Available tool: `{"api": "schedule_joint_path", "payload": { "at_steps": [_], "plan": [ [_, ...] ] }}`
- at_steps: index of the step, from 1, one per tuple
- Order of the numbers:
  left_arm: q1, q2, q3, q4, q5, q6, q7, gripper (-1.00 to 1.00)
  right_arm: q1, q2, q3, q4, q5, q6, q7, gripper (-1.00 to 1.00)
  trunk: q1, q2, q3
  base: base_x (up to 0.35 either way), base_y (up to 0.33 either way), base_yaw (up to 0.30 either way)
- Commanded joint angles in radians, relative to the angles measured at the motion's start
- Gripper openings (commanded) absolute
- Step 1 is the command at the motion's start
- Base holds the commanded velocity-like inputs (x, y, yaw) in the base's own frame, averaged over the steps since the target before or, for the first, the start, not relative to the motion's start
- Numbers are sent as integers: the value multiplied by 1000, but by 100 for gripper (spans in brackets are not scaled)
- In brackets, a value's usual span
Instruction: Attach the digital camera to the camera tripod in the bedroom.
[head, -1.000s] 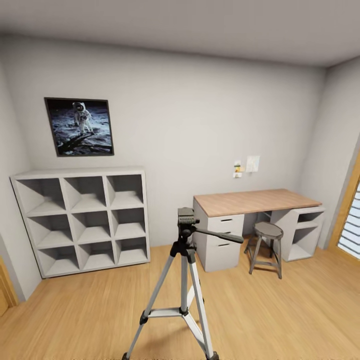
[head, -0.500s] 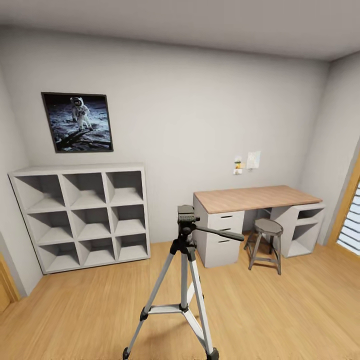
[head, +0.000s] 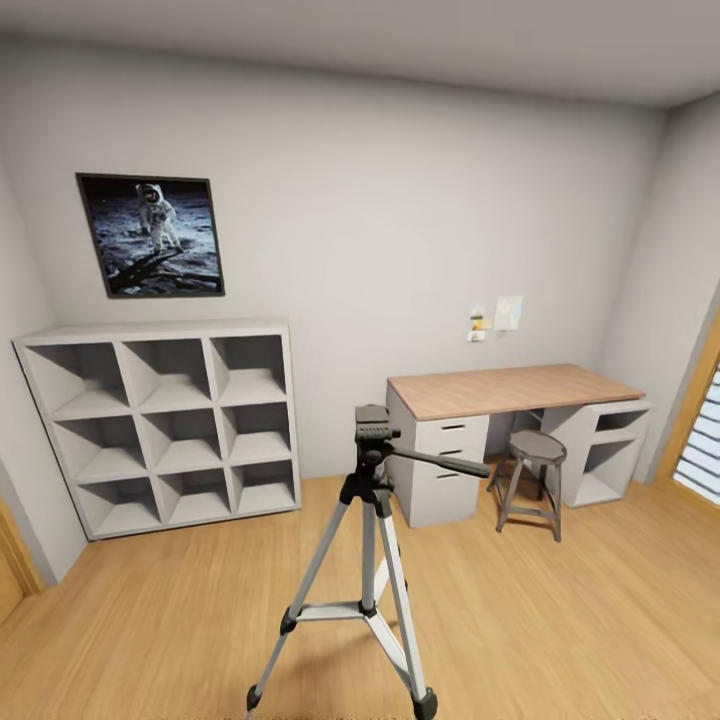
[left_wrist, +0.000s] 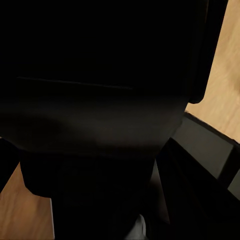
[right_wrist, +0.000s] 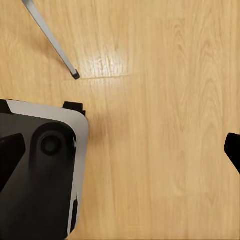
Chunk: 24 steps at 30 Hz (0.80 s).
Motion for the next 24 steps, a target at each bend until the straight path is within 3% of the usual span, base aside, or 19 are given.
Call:
{"api": "schedule_joint_path", "payload": {
  "at_steps": [1, 24],
  "plan": [
    [0, 1, -9, 0, 6, -2, 0, -100, -1, -1, -8, 3, 4, -5, 2, 100, 0, -1, -2, 0, 0, 0],
    [0, 6, -15, -6, -14, -11, -2, -100, -1, -1, -6, 4, 9, -3, 3, 100, 0, -1, -39, 0, 0, 0]
  ]
}}
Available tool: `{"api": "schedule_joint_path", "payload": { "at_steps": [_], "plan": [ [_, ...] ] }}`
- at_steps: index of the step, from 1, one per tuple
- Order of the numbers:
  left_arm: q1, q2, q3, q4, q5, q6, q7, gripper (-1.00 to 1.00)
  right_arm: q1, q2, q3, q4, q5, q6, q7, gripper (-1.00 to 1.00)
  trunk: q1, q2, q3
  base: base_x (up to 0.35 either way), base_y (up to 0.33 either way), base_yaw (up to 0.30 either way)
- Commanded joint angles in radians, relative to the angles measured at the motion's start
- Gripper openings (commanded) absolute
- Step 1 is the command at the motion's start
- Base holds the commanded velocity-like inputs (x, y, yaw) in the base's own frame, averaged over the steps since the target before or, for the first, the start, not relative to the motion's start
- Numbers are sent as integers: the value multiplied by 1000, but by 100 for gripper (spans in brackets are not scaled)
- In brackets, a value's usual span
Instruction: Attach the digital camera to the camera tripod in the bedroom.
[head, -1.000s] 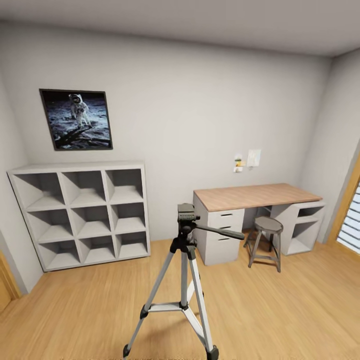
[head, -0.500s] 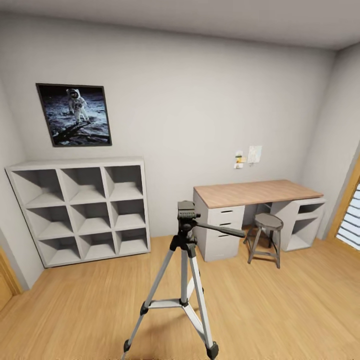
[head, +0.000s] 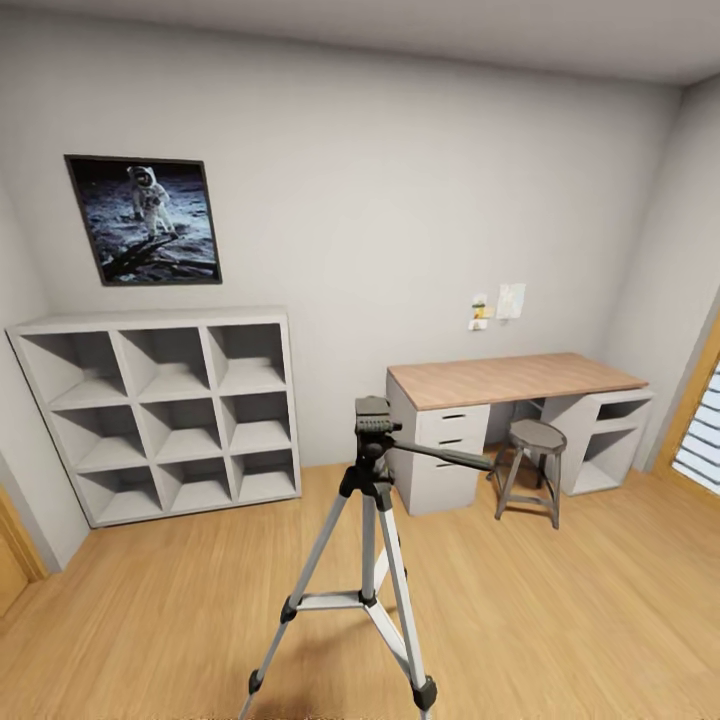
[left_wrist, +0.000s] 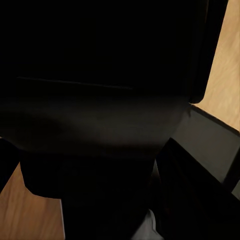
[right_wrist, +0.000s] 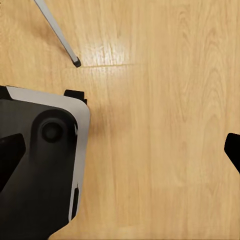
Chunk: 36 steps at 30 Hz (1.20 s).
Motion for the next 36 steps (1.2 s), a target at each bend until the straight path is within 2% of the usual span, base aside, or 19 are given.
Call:
{"api": "schedule_joint_path", "payload": {
  "at_steps": [1, 36],
  "plan": [
    [0, 0, -9, 0, 6, -2, 0, -100, -1, -1, -8, 3, 4, -4, 2, 100, 0, -1, -2, 0, 0, 0],
    [0, 0, -11, 0, 5, -2, 0, -100, -1, -6, -8, 3, 6, -4, 2, 100, 0, -1, -58, 0, 0, 0]
  ]
}}
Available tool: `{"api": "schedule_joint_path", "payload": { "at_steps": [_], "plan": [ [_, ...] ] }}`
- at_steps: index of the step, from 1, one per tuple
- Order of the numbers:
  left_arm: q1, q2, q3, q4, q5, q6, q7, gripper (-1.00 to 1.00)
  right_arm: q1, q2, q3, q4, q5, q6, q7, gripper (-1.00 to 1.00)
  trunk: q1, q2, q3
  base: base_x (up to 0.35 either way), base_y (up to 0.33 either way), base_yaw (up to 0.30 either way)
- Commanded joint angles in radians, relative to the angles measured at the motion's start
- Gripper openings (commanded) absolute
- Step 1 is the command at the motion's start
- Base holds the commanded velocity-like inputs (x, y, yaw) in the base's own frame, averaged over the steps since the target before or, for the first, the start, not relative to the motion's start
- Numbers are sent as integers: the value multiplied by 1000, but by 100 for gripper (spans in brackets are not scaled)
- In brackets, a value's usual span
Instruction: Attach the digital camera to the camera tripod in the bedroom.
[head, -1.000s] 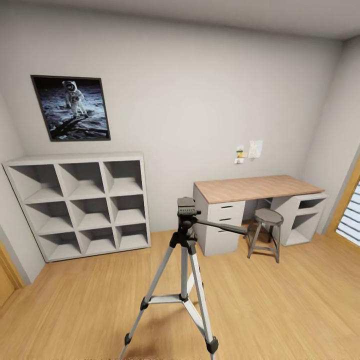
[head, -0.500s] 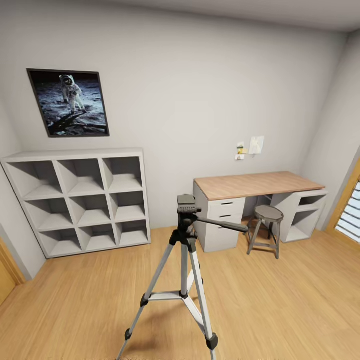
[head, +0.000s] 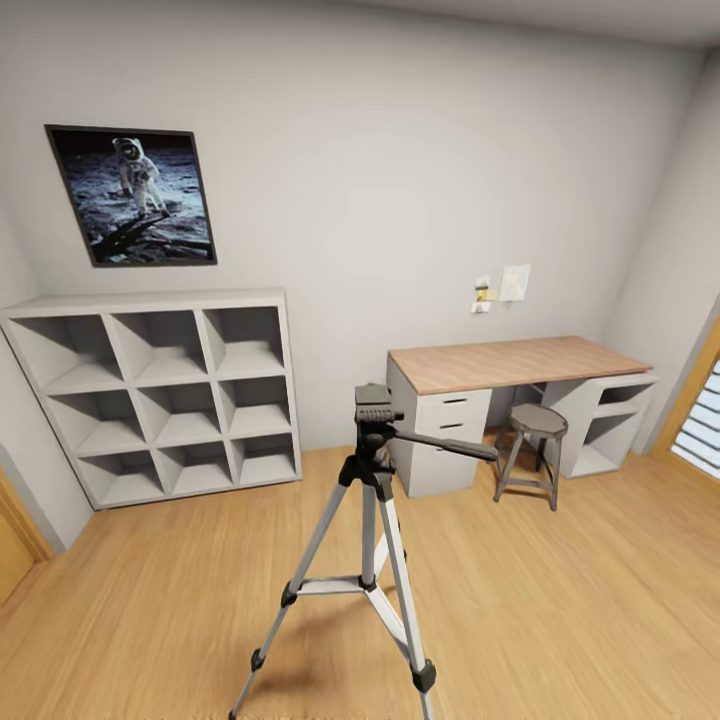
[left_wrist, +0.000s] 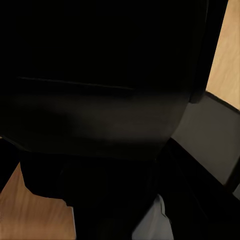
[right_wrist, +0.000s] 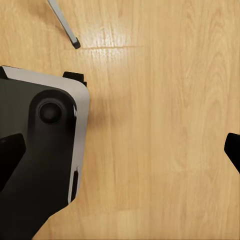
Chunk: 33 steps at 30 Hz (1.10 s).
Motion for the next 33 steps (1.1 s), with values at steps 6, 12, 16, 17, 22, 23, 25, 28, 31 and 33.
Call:
{"api": "schedule_joint_path", "payload": {
  "at_steps": [6, 12, 16, 17, 22, 23, 25, 28, 31, 33],
  "plan": [
    [-1, 0, -9, 0, 6, -2, 0, -100, -1, -2, -8, 3, 3, -4, 2, 100, 1, -2, -12, 0, 0, 0],
    [-1, 0, -9, 0, 6, -2, -1, -100, -1, -2, -8, 3, 3, -4, 2, 100, 1, -2, -21, 0, 0, 0],
    [-1, 0, -9, 0, 6, -2, -1, -100, -1, -3, -8, 3, 3, -4, 2, 100, 1, -2, -28, 0, 0, 0],
    [-1, 0, -9, 0, 6, -2, -1, -100, -1, -3, -8, 3, 3, -5, 2, 100, 1, -2, -29, 0, 0, 0],
    [-1, 0, -9, 0, 6, -2, -1, -100, -1, -4, -8, 3, 3, -4, 2, 100, 1, -2, -37, 0, 0, 0],
    [-1, 0, -9, 0, 6, -2, -1, -100, -1, -5, -8, 3, 3, -5, 2, 100, 1, -2, -39, 0, 0, 0],
    [-1, 0, -8, 0, 6, -2, -1, -100, -1, -5, -8, 3, 3, -5, 2, 100, 1, -2, -42, 0, 0, 0],
    [-1, 0, -9, 0, 6, -2, 0, -100, -1, -5, -8, 3, 3, -4, 2, 100, 1, -2, -47, 0, 0, 0],
    [-1, 0, -9, 0, 6, -2, 0, -100, -1, -5, -8, 3, 3, -4, 2, 100, 1, -2, -52, 0, 0, 0],
    [-1, 0, -9, 0, 6, -2, 0, -100, -1, -5, -8, 3, 3, -4, 2, 100, 1, -2, -55, 0, 0, 0]
  ]
}}
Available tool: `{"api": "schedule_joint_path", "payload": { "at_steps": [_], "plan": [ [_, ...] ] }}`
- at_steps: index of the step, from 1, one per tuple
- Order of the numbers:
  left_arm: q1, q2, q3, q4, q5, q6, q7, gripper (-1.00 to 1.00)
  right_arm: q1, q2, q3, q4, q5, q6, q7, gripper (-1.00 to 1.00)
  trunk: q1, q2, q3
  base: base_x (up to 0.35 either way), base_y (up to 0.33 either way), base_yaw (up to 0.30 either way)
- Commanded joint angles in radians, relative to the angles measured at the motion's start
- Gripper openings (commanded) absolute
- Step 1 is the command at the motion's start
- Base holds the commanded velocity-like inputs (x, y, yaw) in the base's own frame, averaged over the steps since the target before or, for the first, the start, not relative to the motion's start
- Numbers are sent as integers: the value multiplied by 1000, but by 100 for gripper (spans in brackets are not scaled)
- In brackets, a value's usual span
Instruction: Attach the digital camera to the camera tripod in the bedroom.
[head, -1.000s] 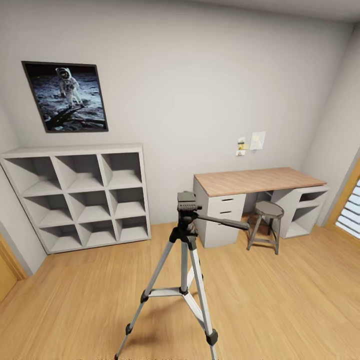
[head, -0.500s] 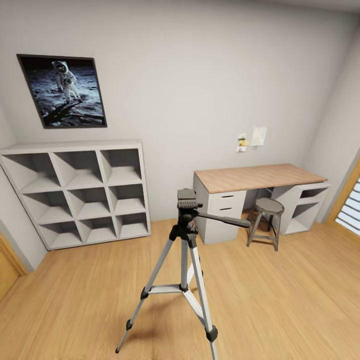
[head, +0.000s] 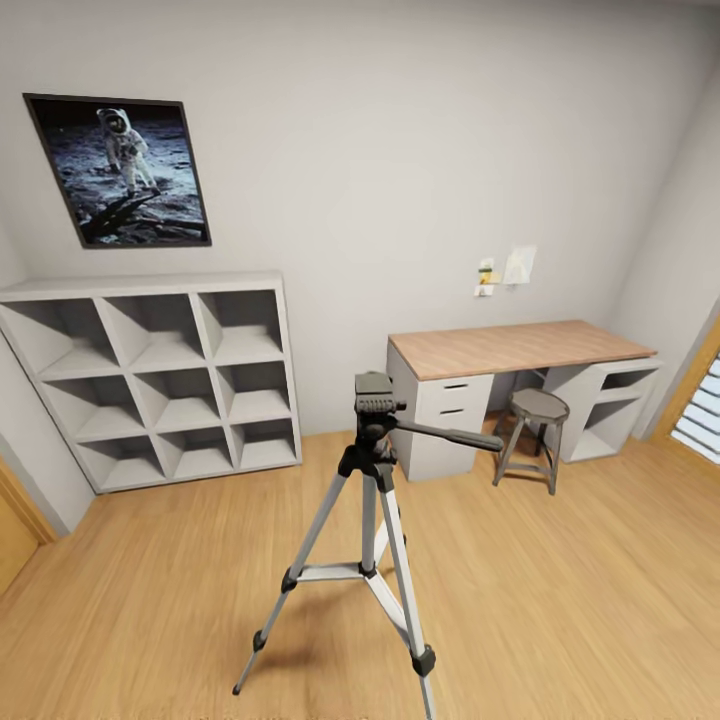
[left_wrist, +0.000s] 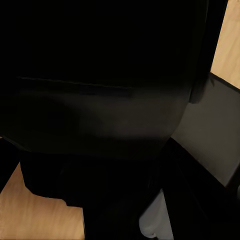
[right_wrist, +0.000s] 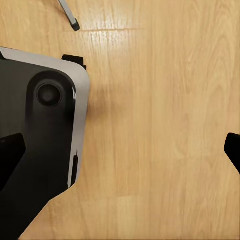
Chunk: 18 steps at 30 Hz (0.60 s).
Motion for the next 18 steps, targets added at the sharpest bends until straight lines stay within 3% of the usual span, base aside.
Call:
{"api": "schedule_joint_path", "payload": {
  "at_steps": [1, 18],
  "plan": [
    [-1, 0, -9, 0, 6, -2, 0, -100, -1, -1, -8, 3, 4, -5, 2, 100, 1, -2, -4, 0, 0, 0],
    [-1, 0, -9, 0, 6, -2, 0, -100, -1, -1, -8, 3, 4, -5, 2, 100, 1, -2, -31, 0, 0, 0]
  ]
}}
